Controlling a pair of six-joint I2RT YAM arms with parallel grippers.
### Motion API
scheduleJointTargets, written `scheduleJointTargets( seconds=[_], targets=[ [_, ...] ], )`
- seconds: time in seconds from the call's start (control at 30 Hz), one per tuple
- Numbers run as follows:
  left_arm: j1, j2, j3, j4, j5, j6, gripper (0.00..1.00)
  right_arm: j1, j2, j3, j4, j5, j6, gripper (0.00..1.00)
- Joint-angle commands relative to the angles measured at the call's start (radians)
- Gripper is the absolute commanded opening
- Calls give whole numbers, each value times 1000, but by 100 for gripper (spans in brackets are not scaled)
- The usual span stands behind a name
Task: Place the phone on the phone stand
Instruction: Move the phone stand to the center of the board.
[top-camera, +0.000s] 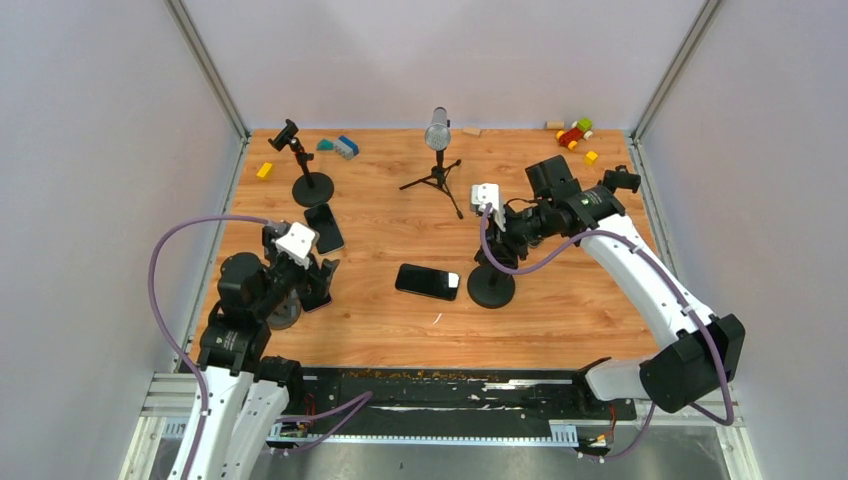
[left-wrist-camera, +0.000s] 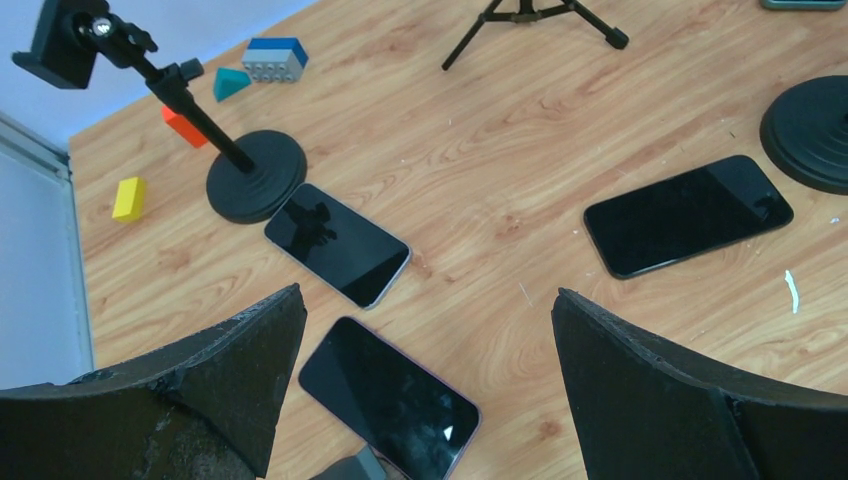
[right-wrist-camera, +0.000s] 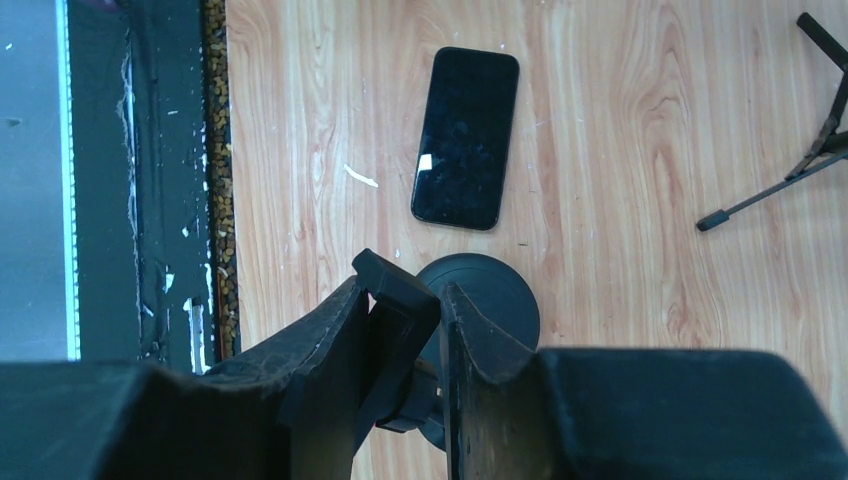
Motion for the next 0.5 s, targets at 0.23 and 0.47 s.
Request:
scheduleJointTargets(
  seconds=[0.23, 0.47],
  targets=[
    [9, 119, 72, 20, 28, 24, 100, 21, 61, 79, -93, -16, -181, 37],
    [9, 289, 206, 47, 56, 17, 100, 22, 29, 47, -55, -2, -163, 63]
  ],
)
